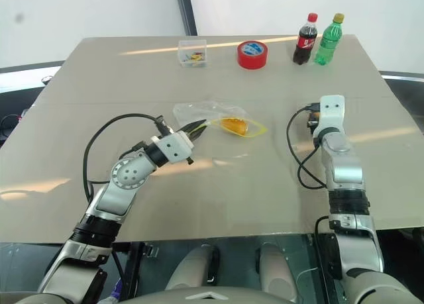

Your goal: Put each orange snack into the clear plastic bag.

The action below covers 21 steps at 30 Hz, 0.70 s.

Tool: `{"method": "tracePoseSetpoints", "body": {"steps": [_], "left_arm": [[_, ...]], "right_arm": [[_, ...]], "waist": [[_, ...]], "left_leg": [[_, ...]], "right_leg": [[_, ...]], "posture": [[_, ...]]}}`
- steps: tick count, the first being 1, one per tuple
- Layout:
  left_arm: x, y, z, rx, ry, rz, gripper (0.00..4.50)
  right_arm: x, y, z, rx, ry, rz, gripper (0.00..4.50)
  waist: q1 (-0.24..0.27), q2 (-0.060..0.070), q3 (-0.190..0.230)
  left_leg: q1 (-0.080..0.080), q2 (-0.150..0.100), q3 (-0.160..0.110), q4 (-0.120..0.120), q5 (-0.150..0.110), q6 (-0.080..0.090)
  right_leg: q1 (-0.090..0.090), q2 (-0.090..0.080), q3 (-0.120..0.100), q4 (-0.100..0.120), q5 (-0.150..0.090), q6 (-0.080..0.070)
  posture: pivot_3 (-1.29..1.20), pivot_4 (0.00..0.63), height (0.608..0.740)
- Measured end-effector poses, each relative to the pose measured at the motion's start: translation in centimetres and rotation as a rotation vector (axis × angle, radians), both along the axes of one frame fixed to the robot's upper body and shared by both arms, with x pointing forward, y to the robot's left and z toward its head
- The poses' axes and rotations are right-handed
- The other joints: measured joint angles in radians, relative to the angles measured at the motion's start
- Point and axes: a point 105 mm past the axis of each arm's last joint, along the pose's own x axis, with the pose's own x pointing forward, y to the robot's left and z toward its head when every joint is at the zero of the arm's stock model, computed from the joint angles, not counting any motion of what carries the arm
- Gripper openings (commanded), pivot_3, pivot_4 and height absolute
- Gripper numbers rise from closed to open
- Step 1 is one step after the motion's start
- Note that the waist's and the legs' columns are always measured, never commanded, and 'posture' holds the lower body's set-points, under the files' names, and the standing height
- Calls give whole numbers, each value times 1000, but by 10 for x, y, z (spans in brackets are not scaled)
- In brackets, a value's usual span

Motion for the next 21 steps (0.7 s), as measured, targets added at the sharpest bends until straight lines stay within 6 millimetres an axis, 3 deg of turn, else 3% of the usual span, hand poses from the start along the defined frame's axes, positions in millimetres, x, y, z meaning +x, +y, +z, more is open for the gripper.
{"method": "tracePoseSetpoints", "body": {"steps": [3, 9, 16, 21], "left_arm": [[0, 1, 0, -5, -2, 5, 0], [0, 2, 0, -9, 0, 12, 0], [-3, 2, -2, -3, 8, 0, 0], [-5, 8, -6, 19, 25, 4, 0]], "right_arm": [[-23, 28, 9, 28, 7, 209, 2061], [-77, 87, 8, 101, 113, 568, 2061], [-91, 120, 22, 135, 104, 681, 2061], [-90, 124, 23, 116, 113, 695, 2061]], "waist": [[2, 0, 0], [1, 0, 0], [2, 0, 0], [6, 0, 0]], "left_leg": [[-1, 1, -1, 0, 0, 0], [0, 1, -1, 1, 0, 0], [0, 1, -2, 1, 0, 0], [0, 0, -2, 1, 0, 0]], "right_leg": [[0, 0, 0, -1, 0, 0], [1, 0, -1, 0, 0, 0], [1, 0, -1, 0, 0, 0], [1, -1, -2, -1, 0, 0]], "posture": [[0, 150, 740], [0, 150, 740], [0, 150, 740], [0, 150, 740]]}}
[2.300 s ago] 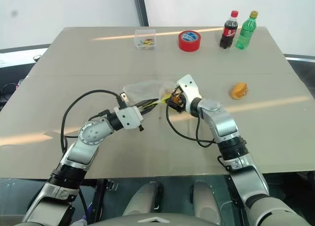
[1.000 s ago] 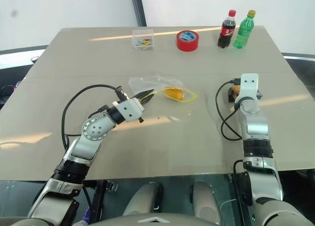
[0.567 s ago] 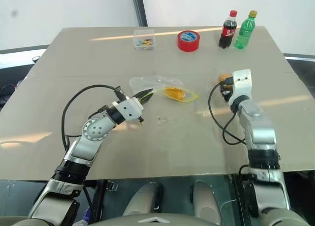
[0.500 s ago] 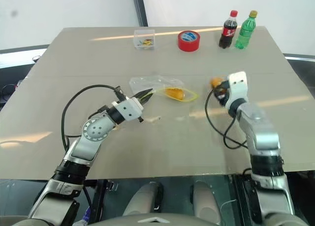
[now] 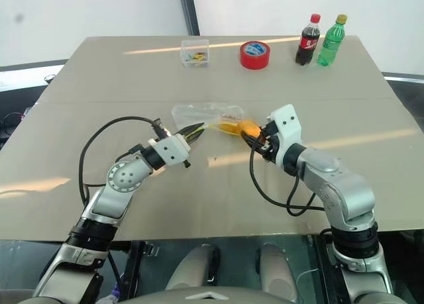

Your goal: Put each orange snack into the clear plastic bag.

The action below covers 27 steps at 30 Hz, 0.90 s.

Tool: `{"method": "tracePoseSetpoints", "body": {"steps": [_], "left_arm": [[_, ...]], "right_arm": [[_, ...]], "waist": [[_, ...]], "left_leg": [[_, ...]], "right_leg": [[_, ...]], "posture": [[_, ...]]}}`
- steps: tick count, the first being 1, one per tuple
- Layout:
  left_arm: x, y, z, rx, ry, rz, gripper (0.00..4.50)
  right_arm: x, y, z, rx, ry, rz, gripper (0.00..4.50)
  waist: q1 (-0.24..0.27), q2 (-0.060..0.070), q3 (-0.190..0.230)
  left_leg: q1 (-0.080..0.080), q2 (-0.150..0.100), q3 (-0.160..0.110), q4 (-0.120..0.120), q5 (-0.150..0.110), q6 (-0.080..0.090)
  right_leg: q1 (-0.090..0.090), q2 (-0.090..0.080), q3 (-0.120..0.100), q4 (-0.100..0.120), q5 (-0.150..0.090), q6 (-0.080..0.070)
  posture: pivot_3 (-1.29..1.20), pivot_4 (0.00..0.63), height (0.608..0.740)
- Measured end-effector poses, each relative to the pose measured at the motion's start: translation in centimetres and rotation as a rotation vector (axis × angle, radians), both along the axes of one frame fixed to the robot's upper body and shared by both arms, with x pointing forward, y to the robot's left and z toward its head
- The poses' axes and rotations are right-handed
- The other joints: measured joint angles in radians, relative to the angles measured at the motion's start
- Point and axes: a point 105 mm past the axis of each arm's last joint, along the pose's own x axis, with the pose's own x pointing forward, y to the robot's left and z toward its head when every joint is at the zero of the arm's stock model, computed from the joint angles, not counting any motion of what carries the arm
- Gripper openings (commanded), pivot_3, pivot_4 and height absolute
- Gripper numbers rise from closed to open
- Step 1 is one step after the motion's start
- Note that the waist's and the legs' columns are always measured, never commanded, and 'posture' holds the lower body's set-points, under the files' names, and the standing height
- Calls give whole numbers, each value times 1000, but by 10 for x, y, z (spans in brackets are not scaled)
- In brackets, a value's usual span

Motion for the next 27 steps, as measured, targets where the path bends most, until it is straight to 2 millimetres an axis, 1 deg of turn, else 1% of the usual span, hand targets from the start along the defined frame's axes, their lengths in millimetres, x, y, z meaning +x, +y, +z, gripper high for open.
{"method": "tracePoseSetpoints", "body": {"steps": [5, 10, 17, 22, 27], "left_arm": [[-1, 0, 3, 1, -8, -6, 0], [-1, 0, 3, 2, -8, -6, 0], [-1, -1, 3, 4, -6, -8, 0], [-2, -2, 4, 8, -5, -17, 0], [-6, -3, 4, 8, -4, -34, 0]], "right_arm": [[-3, -4, 0, -49, -1, 43, 2061], [-9, 0, 4, -42, -10, 87, 2061], [-9, 3, 2, -48, -4, 101, 2061], [-3, 10, -9, -68, 13, 102, 2061], [7, 10, -10, -68, -1, 77, 2061]], "waist": [[0, 0, 0], [-3, 0, 0], [-2, 0, 0], [-2, 0, 0], [-3, 0, 0]], "left_leg": [[0, 0, 0, 0, 0, 0], [0, 0, 0, 0, 0, 0], [0, 0, 0, 0, 0, 0], [0, 0, 0, 0, 0, 0], [0, 0, 0, 0, 0, 0]], "right_leg": [[0, 0, 0, 0, 0, 0], [0, 0, 0, 0, 0, 0], [0, 0, 0, 0, 0, 0], [0, 0, 0, 0, 0, 0], [0, 0, 0, 0, 0, 0]], "posture": [[0, 150, 740], [0, 150, 740], [0, 150, 740], [0, 150, 740], [0, 150, 740]]}}
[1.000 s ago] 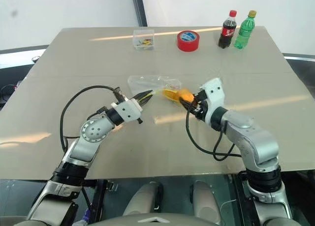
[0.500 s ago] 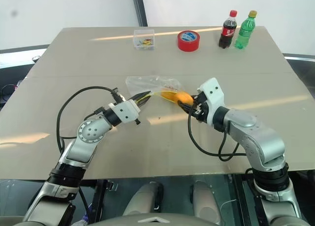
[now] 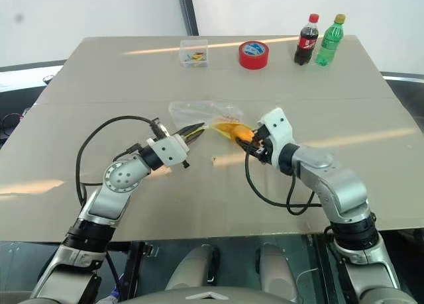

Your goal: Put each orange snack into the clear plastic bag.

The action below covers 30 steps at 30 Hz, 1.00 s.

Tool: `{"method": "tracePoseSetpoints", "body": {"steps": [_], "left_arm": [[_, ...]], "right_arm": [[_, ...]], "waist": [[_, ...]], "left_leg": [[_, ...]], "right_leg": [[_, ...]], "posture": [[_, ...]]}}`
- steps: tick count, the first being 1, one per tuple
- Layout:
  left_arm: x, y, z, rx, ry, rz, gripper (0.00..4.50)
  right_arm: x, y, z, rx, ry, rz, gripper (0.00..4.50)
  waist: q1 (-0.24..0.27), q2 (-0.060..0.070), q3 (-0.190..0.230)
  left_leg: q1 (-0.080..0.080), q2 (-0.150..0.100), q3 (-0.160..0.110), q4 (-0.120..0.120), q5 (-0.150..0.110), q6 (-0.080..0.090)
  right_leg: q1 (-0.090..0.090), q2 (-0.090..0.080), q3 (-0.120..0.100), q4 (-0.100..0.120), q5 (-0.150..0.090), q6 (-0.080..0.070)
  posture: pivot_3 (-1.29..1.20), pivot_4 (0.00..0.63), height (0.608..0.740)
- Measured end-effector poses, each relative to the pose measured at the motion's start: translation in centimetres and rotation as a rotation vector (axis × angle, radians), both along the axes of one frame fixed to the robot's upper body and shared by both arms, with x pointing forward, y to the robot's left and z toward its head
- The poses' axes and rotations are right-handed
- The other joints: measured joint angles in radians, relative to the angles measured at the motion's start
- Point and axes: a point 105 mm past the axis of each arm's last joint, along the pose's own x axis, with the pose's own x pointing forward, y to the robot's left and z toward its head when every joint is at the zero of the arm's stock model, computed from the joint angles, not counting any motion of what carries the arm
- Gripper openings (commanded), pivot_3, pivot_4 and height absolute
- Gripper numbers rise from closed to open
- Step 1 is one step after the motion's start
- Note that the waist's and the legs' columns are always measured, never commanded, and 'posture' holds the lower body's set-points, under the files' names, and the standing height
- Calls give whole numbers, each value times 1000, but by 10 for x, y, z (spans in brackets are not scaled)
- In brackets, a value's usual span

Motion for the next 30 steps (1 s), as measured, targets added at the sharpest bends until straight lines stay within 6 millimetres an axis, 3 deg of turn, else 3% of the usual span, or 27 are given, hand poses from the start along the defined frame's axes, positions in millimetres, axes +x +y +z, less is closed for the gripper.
{"method": "tracePoseSetpoints", "body": {"steps": [9, 15, 21, 24, 27, 30], "left_arm": [[-10, 4, -12, 37, 56, -37, 0], [-11, 5, -14, 41, 72, -49, 0], [-16, 5, -18, 38, 83, -51, 0], [-18, 6, -21, 35, 97, -50, 0], [-19, 6, -21, 20, 104, -44, 0], [-17, 8, -25, -33, 154, -15, 0]], "right_arm": [[10, 15, -5, 77, 57, 31, 2061], [13, 44, -15, 108, 87, 105, 2061], [10, 65, -14, 56, -68, 220, 2061], [20, 76, -14, 36, -149, 228, 2061], [27, 79, -12, -18, -243, 239, 2946], [33, 74, -12, -72, -323, 204, 4438]], "waist": [[-1, 0, 0], [-3, 0, 0], [-3, 0, 0], [-5, 0, 0], [-3, 0, 0], [0, 0, 0]], "left_leg": [[0, 0, 0, 0, 0, 0], [0, 0, 0, 0, 0, 0], [1, 0, 0, 0, 0, 0], [1, 0, 0, 0, 0, 0], [1, 0, 0, 0, 0, 0], [0, 0, 0, 0, 0, 0]], "right_leg": [[0, 0, 0, 0, 0, 0], [0, 0, 0, 0, 0, 0], [0, 0, 0, 0, 0, 0], [0, 1, 0, 1, 0, 0], [0, 0, 0, 0, 0, 0], [0, 0, 0, 0, 0, 0]], "posture": [[0, 150, 740], [0, 150, 740], [0, 150, 740], [0, 150, 740], [0, 150, 740], [0, 150, 740]]}}
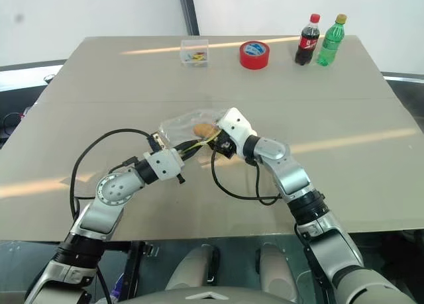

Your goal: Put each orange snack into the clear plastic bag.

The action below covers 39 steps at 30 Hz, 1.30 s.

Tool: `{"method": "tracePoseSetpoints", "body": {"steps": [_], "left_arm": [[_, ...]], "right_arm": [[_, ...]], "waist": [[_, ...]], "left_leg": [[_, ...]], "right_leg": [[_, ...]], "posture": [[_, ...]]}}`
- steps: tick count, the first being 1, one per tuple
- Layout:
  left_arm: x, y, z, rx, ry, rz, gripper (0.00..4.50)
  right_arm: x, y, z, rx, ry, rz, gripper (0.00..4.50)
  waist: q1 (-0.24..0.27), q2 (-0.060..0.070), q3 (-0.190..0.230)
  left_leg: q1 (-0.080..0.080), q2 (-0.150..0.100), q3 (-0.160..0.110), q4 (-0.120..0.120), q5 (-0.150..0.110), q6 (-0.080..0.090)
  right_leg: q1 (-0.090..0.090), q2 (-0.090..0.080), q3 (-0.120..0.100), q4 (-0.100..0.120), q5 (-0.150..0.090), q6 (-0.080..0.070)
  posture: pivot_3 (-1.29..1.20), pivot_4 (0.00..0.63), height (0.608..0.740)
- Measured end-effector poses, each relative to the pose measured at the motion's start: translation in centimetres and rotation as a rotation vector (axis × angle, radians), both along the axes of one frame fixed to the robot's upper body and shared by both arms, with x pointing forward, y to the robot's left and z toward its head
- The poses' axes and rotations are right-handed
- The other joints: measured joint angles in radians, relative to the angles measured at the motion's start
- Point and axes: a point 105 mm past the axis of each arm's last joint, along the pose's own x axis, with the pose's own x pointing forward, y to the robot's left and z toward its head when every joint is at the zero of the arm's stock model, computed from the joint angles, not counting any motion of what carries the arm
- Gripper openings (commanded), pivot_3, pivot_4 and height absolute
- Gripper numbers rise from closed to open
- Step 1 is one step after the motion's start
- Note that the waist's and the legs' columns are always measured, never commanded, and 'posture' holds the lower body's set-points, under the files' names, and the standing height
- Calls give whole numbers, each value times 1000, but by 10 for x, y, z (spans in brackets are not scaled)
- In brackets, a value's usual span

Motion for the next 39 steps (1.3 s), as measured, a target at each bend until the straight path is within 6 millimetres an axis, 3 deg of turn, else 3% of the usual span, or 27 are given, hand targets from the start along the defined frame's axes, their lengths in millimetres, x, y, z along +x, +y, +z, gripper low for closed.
{"method": "tracePoseSetpoints", "body": {"steps": [5, 10, 16, 21, 27, 28, 29, 31, 32, 37, 39], "left_arm": [[10, 7, 4, -99, 49, 69, 0], [21, 12, 17, -188, 62, 115, 0], [26, 13, 24, -230, 66, 127, 0], [26, 12, 24, -226, 71, 119, 0], [25, 11, 25, -217, 68, 108, 0], [25, 11, 25, -216, 67, 108, 0], [25, 11, 25, -216, 67, 108, 0], [25, 11, 24, -216, 67, 109, 0], [25, 11, 24, -216, 67, 109, 0], [24, 12, 22, -216, 71, 115, 0], [24, 12, 23, -217, 68, 116, 0]], "right_arm": [[-7, -13, 0, -42, -52, 3, 4438], [-26, -43, 14, -87, -106, 18, 4438], [-21, -77, -5, -285, -168, -86, 4438], [-1, -74, -17, -296, -152, -151, 4438], [14, -69, -16, -289, -151, -150, 4438], [17, -69, -17, -291, -145, -153, 3925], [19, -69, -18, -293, -142, -155, 3701], [22, -68, -19, -291, -136, -154, 2688], [22, -68, -19, -290, -136, -154, 2517], [23, -68, -21, -300, -134, -150, 113], [23, -69, -20, -303, -138, -148, 46]], "waist": [[1, 0, 0], [2, 0, 0], [-3, 0, 0], [-2, 0, 0], [4, 0, 0], [3, 0, 0], [3, 0, 0], [2, 0, 0], [2, 0, 0], [1, 0, 0], [1, 0, 0]], "left_leg": [[0, 0, -1, 0, 0, 0], [0, 0, -1, 0, 0, 0], [1, 0, 1, 0, 0, 0], [1, 0, 1, 0, 0, 0], [0, 0, 1, 0, 0, 0], [0, 0, 1, 0, 0, 0], [0, 0, 1, 0, 0, 0], [0, 0, 0, 0, 0, 0], [0, 0, 0, 0, 0, 0], [0, 0, 1, 0, 0, 0], [0, 0, 1, 0, 0, 0]], "right_leg": [[0, 0, -1, 0, 0, 0], [0, 0, -1, 0, 0, 0], [0, 1, 0, 0, 0, 0], [0, 0, 1, 0, 0, 0], [0, 0, 0, 0, 0, 0], [0, 0, 1, 0, 0, 0], [0, 0, 1, 0, 0, 0], [0, 0, 0, 0, 0, 0], [0, 0, 1, 0, 0, 0], [0, 0, 1, 0, 0, 0], [0, 0, 1, 0, 0, 0]], "posture": [[0, 150, 740], [0, 150, 740], [0, 150, 740], [0, 150, 740], [0, 150, 740], [0, 150, 740], [0, 150, 740], [0, 150, 740], [0, 150, 740], [0, 150, 740], [0, 150, 740]]}}
